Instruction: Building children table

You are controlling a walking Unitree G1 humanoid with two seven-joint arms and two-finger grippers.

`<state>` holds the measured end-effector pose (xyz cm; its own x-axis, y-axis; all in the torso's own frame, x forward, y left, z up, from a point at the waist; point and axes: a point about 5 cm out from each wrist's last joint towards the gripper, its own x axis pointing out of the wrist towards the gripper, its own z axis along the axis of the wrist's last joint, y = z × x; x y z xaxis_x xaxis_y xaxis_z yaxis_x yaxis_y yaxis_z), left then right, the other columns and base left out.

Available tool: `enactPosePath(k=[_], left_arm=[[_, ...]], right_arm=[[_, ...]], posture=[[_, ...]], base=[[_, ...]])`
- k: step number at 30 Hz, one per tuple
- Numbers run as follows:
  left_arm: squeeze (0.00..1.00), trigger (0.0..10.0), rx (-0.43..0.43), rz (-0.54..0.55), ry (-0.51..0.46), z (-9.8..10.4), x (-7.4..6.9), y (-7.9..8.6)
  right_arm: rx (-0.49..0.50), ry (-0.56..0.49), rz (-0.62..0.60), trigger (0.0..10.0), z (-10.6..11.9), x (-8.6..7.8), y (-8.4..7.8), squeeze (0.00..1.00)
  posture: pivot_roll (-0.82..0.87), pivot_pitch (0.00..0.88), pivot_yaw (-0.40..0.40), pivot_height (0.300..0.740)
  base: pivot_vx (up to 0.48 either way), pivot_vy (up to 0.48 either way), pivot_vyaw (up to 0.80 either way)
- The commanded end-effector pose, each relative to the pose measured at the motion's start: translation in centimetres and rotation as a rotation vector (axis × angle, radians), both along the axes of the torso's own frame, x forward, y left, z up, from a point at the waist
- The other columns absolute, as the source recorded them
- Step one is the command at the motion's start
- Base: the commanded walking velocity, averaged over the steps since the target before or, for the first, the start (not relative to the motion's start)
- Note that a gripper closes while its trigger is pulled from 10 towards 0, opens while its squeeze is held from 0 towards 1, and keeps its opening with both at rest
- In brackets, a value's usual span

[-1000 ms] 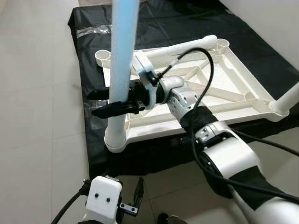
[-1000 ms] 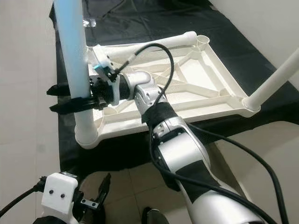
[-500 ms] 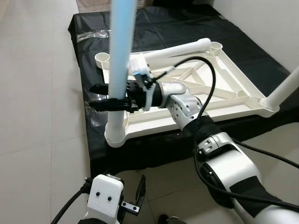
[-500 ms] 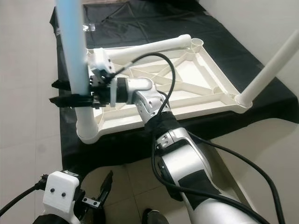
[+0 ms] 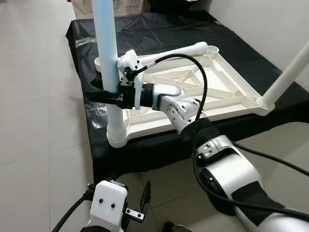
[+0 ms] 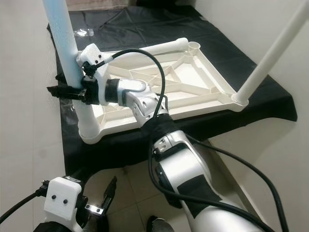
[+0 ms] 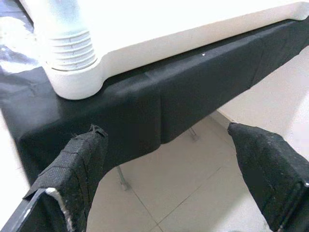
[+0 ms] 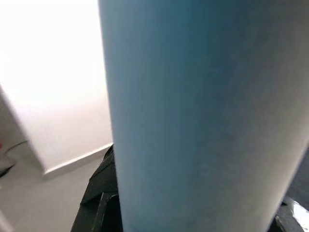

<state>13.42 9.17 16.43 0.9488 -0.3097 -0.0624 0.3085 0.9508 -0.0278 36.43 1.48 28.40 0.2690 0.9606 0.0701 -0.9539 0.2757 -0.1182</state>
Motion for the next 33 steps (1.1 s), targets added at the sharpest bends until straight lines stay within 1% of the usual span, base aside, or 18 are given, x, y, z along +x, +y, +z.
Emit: enactPosePath(k=[1,2,4,5,8,12,15,17,18,19,20,22,23,25,26,27,28,33], left_arm=[[0.00,10.0,-0.070,-0.082,0.039,-0.2,-0.9,-2.1],[0.00,10.0,-0.070,-0.082,0.039,-0.2,-0.9,-2.1],[0.00,10.0,-0.068,-0.083,0.040,-0.2,-0.9,-2.0],[0.00,10.0,-0.068,-0.084,0.040,-0.2,-0.9,-2.1],[0.00,10.0,-0.067,-0.084,0.041,-0.2,-0.8,-2.1],[0.00,10.0,-0.067,-0.085,0.040,-0.2,-0.7,-2.1],[0.00,10.0,-0.066,-0.084,0.039,-0.2,-0.7,-2.1],[0.00,10.0,-0.067,-0.082,0.039,-0.1,-0.7,-2.1],[0.00,10.0,-0.068,-0.081,0.039,-0.1,-0.8,-2.1],[0.00,10.0,-0.068,-0.081,0.039,-0.1,-0.8,-2.1],[0.00,10.0,-0.069,-0.079,0.038,0.0,-0.8,-2.1],[0.00,10.0,-0.068,-0.080,0.036,0.0,-0.8,-2.1],[0.00,10.0,-0.067,-0.080,0.036,0.0,-0.8,-2.1],[0.00,10.0,-0.067,-0.080,0.036,0.0,-0.8,-2.1],[0.00,10.0,-0.067,-0.080,0.034,0.0,-0.7,-2.1],[0.00,10.0,-0.067,-0.080,0.034,0.0,-0.7,-2.1],[0.00,10.0,-0.064,-0.080,0.031,0.1,-0.6,-2.0],[0.00,10.0,-0.060,-0.079,0.029,0.1,-0.5,-1.8]], right_arm=[[-0.044,0.077,-0.117,10.0,-2.5,0.7,-0.8,0.00],[-0.044,0.077,-0.117,10.0,-2.5,0.7,-0.8,0.00],[0.010,0.092,-0.247,10.0,-2.4,1.4,-1.3,0.00],[0.019,0.089,-0.285,10.0,-2.4,1.5,-1.5,0.00],[0.032,0.095,-0.319,10.0,-2.3,1.7,-1.7,0.00],[0.051,0.110,-0.423,10.0,-2.3,2.1,-2.0,0.00],[0.053,0.116,-0.448,10.0,-2.4,2.2,-2.0,0.00],[0.063,0.135,-0.553,10.0,-2.5,2.7,-2.3,0.00],[0.065,0.138,-0.594,10.0,-2.5,2.8,-2.5,0.00],[0.065,0.138,-0.594,10.0,-2.5,2.8,-2.5,0.00],[0.080,0.147,-0.669,10.0,-2.4,3.1,-2.6,0.00],[0.091,0.148,-0.734,10.0,-2.4,3.2,-2.6,0.00],[0.094,0.145,-0.758,10.0,-2.4,3.3,-2.6,0.00],[0.094,0.145,-0.758,10.0,-2.4,3.3,-2.6,0.00],[0.097,0.143,-0.803,10.0,-2.4,3.3,-2.6,0.00],[0.097,0.143,-0.803,10.0,-2.4,3.3,-2.6,0.00],[0.117,0.120,-0.877,10.0,-2.4,3.2,-2.5,0.00],[0.133,0.110,-0.914,10.0,-2.6,2.9,-2.2,0.00]], posture=[[0.11,0.250,-0.093,0.740],[0.11,0.250,-0.093,0.740],[0.11,0.252,-0.093,0.740],[0.11,0.252,-0.093,0.740],[0.11,0.254,-0.092,0.740],[0.11,0.257,-0.091,0.740],[0.11,0.257,-0.091,0.740],[0.11,0.263,-0.092,0.740],[0.11,0.263,-0.092,0.740],[0.11,0.263,-0.092,0.740],[0.11,0.267,-0.092,0.740],[0.11,0.267,-0.092,0.740],[0.11,0.267,-0.092,0.740],[0.11,0.267,-0.092,0.740],[0.11,0.269,-0.091,0.740],[0.11,0.269,-0.091,0.740],[0.11,0.270,-0.090,0.740],[0.11,0.270,-0.090,0.740]], base=[[0.000,0.000,0.00],[0.000,0.000,0.00],[0.000,0.000,0.00],[0.000,0.000,0.00],[0.000,0.000,0.00],[0.000,0.000,0.00],[0.000,0.000,0.00],[0.000,0.000,0.00],[0.000,0.000,0.00],[0.000,0.000,0.00],[0.000,0.000,0.00],[0.000,0.000,0.00],[0.000,0.000,0.00],[0.000,0.000,0.00],[0.000,0.000,0.00],[0.000,0.000,0.00],[0.000,0.000,0.00],[0.000,0.000,0.00]])
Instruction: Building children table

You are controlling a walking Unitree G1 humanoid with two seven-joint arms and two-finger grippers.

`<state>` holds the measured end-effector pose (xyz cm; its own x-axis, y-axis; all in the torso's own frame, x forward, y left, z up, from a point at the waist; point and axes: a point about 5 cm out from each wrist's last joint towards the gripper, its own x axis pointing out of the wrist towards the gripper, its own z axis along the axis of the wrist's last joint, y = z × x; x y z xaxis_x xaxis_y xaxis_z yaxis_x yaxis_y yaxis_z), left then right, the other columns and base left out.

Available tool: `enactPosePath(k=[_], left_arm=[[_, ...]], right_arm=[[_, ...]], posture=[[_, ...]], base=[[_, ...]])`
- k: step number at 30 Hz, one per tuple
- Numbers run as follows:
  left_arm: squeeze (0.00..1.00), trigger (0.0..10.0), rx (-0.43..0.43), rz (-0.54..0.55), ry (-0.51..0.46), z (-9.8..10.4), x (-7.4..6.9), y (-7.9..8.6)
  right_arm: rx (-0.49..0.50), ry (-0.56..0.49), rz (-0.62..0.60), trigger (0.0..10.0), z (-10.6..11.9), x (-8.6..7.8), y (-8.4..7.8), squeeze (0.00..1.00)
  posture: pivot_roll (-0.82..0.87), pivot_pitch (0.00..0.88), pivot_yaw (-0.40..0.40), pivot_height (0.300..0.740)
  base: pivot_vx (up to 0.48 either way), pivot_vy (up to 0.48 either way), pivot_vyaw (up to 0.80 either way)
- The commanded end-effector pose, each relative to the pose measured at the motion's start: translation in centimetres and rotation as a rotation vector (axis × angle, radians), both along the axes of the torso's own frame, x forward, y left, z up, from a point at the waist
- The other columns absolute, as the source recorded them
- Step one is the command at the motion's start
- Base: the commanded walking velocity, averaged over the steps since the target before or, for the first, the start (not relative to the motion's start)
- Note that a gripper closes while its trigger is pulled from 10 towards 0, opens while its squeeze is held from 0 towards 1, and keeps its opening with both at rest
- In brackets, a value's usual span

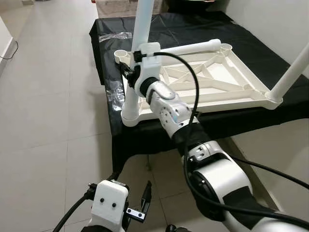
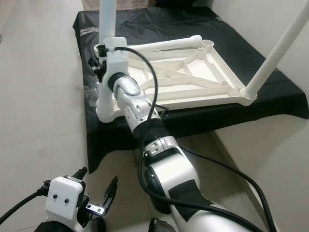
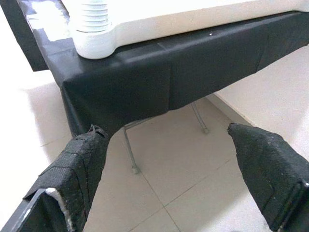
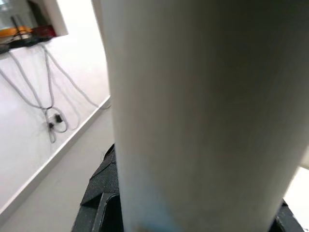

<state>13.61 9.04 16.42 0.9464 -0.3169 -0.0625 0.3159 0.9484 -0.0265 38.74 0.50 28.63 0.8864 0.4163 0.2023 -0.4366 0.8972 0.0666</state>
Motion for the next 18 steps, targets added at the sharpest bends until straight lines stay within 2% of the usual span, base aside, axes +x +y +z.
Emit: enactPosePath(k=[1,6,9,10,12,15,17,18], left_arm=[[0.00,10.0,-0.061,-0.070,0.029,0.1,-0.7,-1.7],[0.00,10.0,-0.055,-0.064,0.026,0.2,-0.7,-1.4],[0.00,10.0,-0.050,-0.058,0.024,0.1,-0.6,-1.2],[0.00,10.0,-0.050,-0.058,0.024,0.1,-0.6,-1.2],[0.00,10.0,-0.050,-0.056,0.023,0.1,-0.5,-1.2],[0.00,10.0,-0.051,-0.056,0.023,0.1,-0.5,-1.2],[0.00,10.0,-0.046,-0.051,0.021,0.1,-0.4,-1.0],[0.00,10.0,-0.046,-0.051,0.021,0.1,-0.4,-1.0]], right_arm=[[-0.079,0.079,-0.089,10.0,-3.0,0.4,-1.0,0.00],[-0.103,0.120,-0.208,10.0,-4.2,-0.1,-0.6,0.00],[-0.148,0.154,-0.356,10.0,-5.2,-0.2,-0.7,0.00],[-0.148,0.154,-0.356,10.0,-5.2,-0.2,-0.7,0.00],[-0.133,0.175,-0.427,10.0,-5.7,-0.1,-1.0,0.00],[-0.124,0.178,-0.445,10.0,-5.8,-0.2,-1.1,0.00],[-0.034,0.208,-0.549,10.0,-5.9,-0.1,-1.5,0.00],[-0.034,0.208,-0.549,10.0,-5.9,-0.1,-1.5,0.00]], posture=[[0.11,0.276,-0.089,0.740],[0.11,0.279,-0.090,0.740],[0.11,0.279,-0.090,0.740],[0.11,0.279,-0.090,0.740],[0.11,0.279,-0.090,0.740],[0.11,0.279,-0.090,0.740],[0.11,0.280,-0.090,0.740],[0.11,0.280,-0.090,0.740]], base=[[0.000,0.000,0.00],[0.000,0.000,0.00],[0.000,0.000,0.00],[0.000,0.000,0.00],[0.000,0.000,0.00],[0.000,0.000,0.00],[0.000,0.000,0.00],[0.000,0.000,0.00]])
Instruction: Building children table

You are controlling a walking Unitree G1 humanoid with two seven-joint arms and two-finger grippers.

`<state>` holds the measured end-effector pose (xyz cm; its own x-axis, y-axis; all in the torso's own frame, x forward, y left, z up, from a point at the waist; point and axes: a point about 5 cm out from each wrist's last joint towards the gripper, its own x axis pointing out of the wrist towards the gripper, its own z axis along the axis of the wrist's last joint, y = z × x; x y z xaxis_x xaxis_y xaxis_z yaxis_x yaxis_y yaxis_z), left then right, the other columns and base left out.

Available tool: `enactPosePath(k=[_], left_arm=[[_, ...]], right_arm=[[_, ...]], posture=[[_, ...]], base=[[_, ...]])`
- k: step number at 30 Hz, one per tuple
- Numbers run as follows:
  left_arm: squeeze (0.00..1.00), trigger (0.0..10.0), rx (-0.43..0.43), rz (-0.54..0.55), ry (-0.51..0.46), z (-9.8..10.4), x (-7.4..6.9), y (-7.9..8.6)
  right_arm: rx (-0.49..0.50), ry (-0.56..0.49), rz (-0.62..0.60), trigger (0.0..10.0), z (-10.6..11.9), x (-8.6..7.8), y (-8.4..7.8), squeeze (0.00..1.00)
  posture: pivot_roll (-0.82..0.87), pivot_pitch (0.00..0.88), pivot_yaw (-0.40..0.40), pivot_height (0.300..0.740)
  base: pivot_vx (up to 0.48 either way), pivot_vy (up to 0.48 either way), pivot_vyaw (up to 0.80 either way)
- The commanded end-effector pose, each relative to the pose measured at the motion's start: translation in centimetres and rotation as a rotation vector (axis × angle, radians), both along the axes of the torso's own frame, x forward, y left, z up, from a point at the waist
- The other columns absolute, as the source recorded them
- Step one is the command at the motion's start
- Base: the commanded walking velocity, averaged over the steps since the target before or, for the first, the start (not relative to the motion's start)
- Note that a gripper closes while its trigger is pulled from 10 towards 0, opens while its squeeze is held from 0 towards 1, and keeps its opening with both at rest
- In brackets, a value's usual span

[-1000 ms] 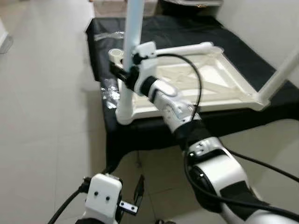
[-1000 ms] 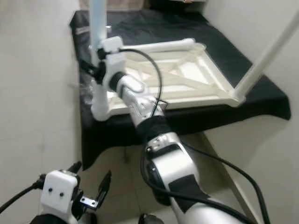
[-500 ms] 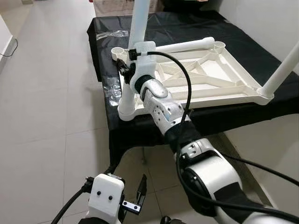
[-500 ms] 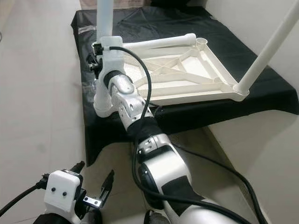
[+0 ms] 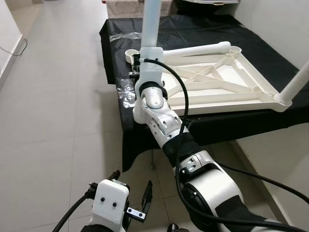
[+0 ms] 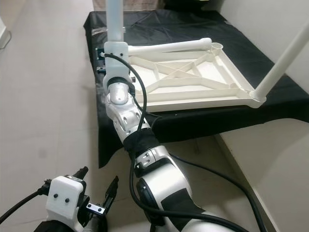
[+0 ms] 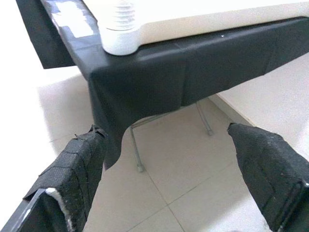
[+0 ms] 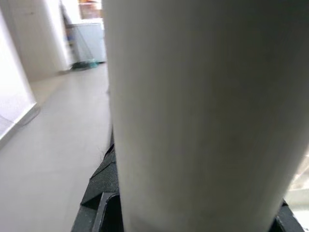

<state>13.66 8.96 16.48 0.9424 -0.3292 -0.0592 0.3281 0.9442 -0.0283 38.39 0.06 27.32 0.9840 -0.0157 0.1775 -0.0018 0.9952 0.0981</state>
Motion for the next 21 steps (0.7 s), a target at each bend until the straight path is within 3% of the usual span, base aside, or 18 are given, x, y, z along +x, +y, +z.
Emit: enactPosePath(k=[1,4,6,9,20,21], left_arm=[[0.00,10.0,-0.040,-0.034,0.022,0.1,-0.5,-0.8],[0.00,10.0,-0.038,-0.029,0.020,0.1,-0.4,-0.7],[0.00,10.0,-0.038,-0.029,0.020,0.1,-0.4,-0.7],[0.00,10.0,-0.033,-0.023,0.016,0.1,-0.3,-0.6],[0.00,10.0,-0.029,-0.019,0.018,0.1,-0.2,-0.4],[0.00,10.0,-0.030,-0.019,0.017,0.1,-0.2,-0.4]], right_arm=[[0.021,0.173,-0.174,10.0,-4.4,0.2,-1.4,0.00],[0.067,0.177,-0.274,10.0,-4.4,0.2,-1.7,0.00],[0.067,0.177,-0.274,10.0,-4.4,0.2,-1.7,0.00],[0.061,0.162,-0.408,10.0,-4.2,-0.3,-1.5,0.00],[0.012,0.098,-0.420,10.0,-3.3,-1.2,0.7,0.00],[0.010,0.135,-0.418,10.0,-3.8,-1.3,1.0,0.00]], posture=[[0.11,0.280,-0.090,0.740],[0.12,0.281,-0.090,0.740],[0.12,0.281,-0.090,0.740],[0.13,0.285,-0.095,0.740],[0.13,0.285,-0.095,0.740],[0.13,0.285,-0.095,0.740]], base=[[0.000,0.000,0.00],[0.000,0.000,0.00],[0.000,0.000,0.00],[0.000,0.000,0.00],[0.000,0.000,0.00],[0.000,0.000,0.00]])
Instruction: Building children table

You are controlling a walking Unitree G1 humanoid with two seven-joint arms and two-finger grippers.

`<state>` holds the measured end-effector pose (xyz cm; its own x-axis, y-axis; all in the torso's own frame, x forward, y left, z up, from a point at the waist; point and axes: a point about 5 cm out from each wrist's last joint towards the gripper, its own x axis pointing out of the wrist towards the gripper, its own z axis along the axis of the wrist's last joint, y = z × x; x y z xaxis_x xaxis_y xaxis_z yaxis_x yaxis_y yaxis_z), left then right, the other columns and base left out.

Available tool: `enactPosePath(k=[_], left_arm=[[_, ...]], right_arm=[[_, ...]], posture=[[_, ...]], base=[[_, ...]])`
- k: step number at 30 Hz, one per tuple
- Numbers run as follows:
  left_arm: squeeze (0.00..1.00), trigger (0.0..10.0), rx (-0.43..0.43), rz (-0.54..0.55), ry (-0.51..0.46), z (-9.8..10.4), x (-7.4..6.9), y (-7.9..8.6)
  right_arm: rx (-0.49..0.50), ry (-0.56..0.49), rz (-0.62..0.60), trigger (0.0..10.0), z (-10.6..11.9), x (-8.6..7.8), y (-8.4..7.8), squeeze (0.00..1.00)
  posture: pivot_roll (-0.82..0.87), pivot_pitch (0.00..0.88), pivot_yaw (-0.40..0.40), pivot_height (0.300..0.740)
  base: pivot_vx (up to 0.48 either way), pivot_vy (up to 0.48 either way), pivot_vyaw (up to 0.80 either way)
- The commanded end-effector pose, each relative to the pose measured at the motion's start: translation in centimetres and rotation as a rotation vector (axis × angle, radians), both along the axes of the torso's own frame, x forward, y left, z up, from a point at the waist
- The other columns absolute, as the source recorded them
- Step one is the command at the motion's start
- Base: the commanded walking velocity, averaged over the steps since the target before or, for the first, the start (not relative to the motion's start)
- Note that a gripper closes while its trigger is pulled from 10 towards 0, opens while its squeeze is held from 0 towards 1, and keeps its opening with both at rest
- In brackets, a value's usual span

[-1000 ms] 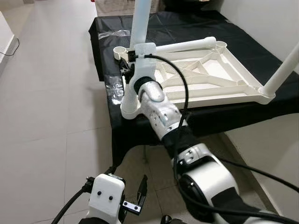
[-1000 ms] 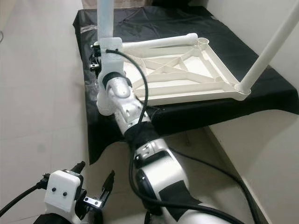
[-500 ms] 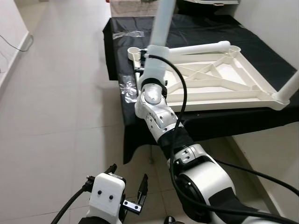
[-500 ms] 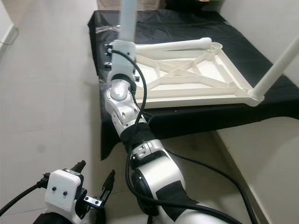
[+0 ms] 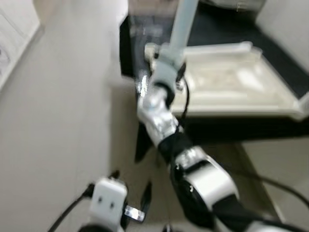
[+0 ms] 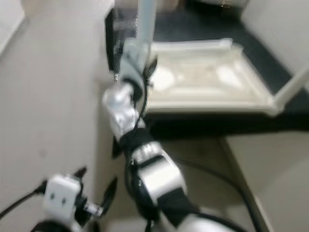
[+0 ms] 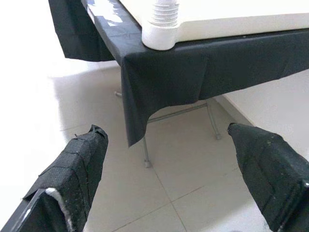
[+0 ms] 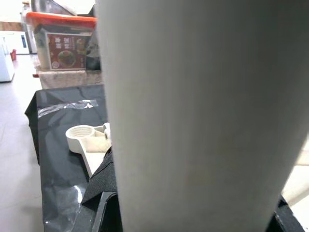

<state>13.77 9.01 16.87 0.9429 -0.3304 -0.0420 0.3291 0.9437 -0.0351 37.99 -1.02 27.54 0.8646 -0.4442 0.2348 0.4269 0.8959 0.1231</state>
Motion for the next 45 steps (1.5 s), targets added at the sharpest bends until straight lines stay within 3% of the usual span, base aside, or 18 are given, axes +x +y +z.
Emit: enactPosePath(k=[1,6,11,20,25,32,37,45], left_arm=[[0.00,10.0,-0.018,-0.019,0.030,-0.3,-0.3,-0.5],[0.00,10.0,-0.019,-0.019,0.030,-0.4,-0.3,-0.6],[0.00,10.0,-0.016,-0.020,0.031,-0.4,-0.3,-0.6],[0.00,10.0,-0.015,-0.020,0.028,-0.5,-0.2,-0.7],[0.00,10.0,-0.015,-0.017,0.029,-0.5,-0.2,-0.7],[0.00,10.0,-0.007,-0.013,0.024,-0.5,-0.1,-0.6],[0.00,10.0,-0.009,-0.014,0.025,-0.6,0.0,-0.6],[0.00,10.0,-0.008,-0.012,0.026,-0.6,0.0,-0.5]], right_arm=[[0.047,0.222,0.036,10.0,-4.4,-0.9,2.1,0.00],[0.159,0.221,0.014,10.0,-3.8,-0.5,1.7,0.00],[0.157,0.218,0.003,10.0,-3.3,-0.3,1.4,0.00],[0.198,0.384,0.027,10.0,-5.9,-0.1,1.1,0.00],[0.180,0.400,0.030,10.0,-6.6,-0.3,1.2,0.00],[0.328,0.457,0.015,10.0,-6.7,0.1,0.3,0.00],[0.334,0.356,-0.001,10.0,-4.0,1.2,-1.0,0.00],[0.326,0.178,0.021,10.0,-0.1,1.6,-1.4,0.00]], posture=[[0.12,0.278,-0.097,0.740],[0.13,0.273,-0.099,0.740],[0.13,0.268,-0.102,0.740],[0.12,0.258,-0.106,0.740],[0.12,0.257,-0.105,0.740],[0.13,0.252,-0.104,0.740],[0.13,0.252,-0.104,0.740],[0.12,0.257,-0.103,0.740]], base=[[0.000,0.000,0.00],[0.000,0.000,0.00],[0.000,0.000,0.00],[0.000,0.000,0.00],[0.000,0.000,0.00],[0.000,0.000,0.00],[0.000,0.000,0.00],[0.000,0.000,0.00]])
